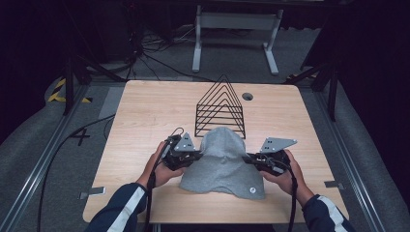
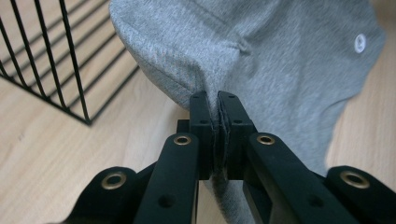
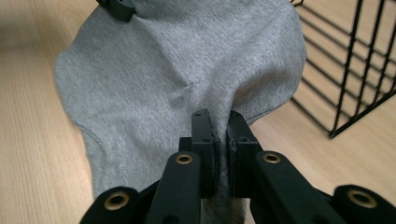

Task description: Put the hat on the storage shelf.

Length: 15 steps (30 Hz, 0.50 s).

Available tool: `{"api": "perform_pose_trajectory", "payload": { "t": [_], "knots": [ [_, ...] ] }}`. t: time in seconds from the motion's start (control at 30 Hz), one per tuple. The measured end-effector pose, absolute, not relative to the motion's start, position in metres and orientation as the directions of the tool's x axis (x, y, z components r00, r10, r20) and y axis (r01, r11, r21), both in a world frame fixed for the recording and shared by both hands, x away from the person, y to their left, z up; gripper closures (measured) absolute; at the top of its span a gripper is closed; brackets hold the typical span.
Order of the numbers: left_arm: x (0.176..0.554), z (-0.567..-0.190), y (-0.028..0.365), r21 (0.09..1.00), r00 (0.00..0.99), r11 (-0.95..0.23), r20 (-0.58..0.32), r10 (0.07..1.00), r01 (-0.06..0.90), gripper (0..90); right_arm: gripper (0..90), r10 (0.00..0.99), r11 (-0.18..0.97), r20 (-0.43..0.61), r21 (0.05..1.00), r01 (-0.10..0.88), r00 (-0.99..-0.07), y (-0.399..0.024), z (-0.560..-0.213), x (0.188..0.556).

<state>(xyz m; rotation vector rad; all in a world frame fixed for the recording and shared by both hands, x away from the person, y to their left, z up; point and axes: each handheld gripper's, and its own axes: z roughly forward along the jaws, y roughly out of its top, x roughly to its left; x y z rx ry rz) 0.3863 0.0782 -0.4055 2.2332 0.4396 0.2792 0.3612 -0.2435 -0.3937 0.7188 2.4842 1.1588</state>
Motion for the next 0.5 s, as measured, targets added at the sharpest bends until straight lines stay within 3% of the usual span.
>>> {"api": "perform_pose_trajectory", "payload": {
  "t": [0.5],
  "knots": [
    [0.399, -0.331, 0.081, 0.833, 0.904, -0.542, 0.140, 0.404, 0.113, 85.7, 84.3, 0.563, 0.517, -0.161, 0.834, 0.194, -0.811, -0.248, -0.316, 0.369]
  ]
}}
